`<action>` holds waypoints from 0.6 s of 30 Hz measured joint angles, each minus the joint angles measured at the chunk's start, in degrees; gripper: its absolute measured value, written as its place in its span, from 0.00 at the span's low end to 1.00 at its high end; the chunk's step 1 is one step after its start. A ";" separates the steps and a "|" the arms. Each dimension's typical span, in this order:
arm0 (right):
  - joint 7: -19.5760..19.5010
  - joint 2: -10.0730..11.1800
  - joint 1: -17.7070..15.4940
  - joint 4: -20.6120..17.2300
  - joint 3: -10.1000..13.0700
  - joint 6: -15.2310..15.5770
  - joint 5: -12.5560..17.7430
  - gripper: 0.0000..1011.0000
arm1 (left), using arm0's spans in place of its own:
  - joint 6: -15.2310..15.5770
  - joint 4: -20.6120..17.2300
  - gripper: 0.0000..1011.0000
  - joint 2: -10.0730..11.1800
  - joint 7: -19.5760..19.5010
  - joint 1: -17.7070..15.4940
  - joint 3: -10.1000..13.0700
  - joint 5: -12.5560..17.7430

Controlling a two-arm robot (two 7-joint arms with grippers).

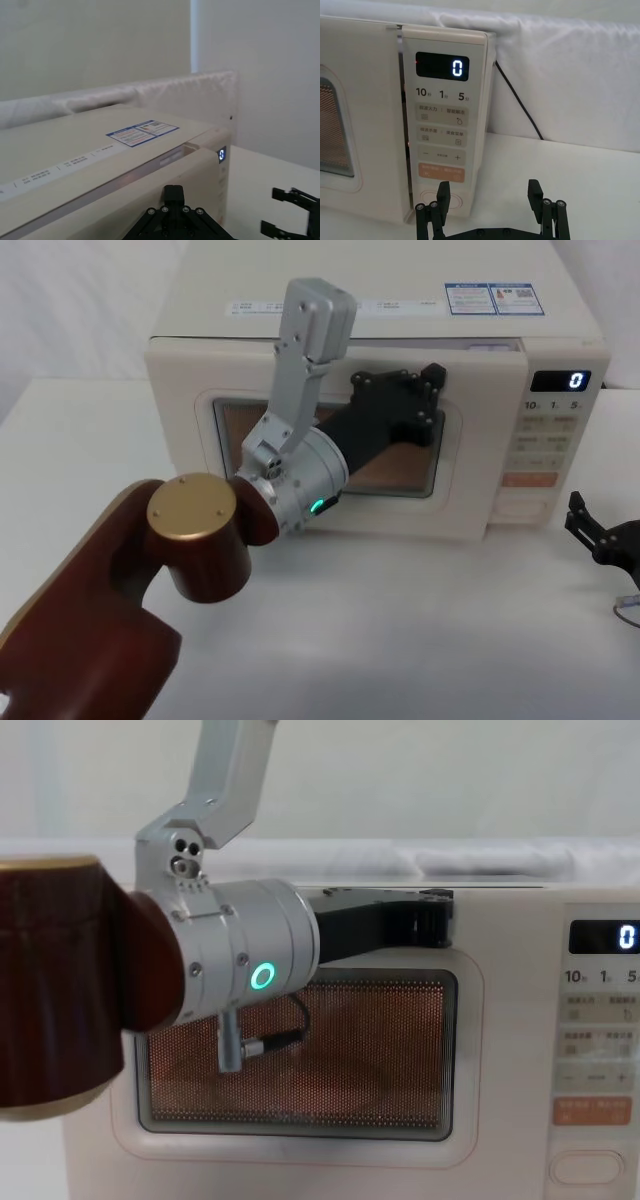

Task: Press the button to open the microwave door with one hand; close the microwave door with the other hand.

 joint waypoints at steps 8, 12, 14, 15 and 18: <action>0.00 0.00 0.00 0.00 0.00 0.00 0.00 0.99 | 1.15 1.43 0.00 -1.87 0.69 -0.93 -0.47 2.28; 0.00 0.00 0.00 0.00 0.00 0.00 0.00 0.99 | 1.34 1.73 0.00 -2.54 0.69 -0.92 -0.87 2.95; 0.00 0.00 0.00 0.00 0.00 0.00 0.00 0.99 | 1.42 1.89 0.00 -2.92 0.73 -0.88 -1.16 3.34; 0.00 0.00 0.00 0.00 0.00 0.00 0.00 0.99 | 1.49 2.02 0.00 -3.21 0.80 -0.82 -1.37 3.60; 0.00 0.00 0.00 0.00 0.00 0.00 0.00 0.99 | 1.59 2.22 0.00 -3.56 0.86 -0.75 -1.70 3.91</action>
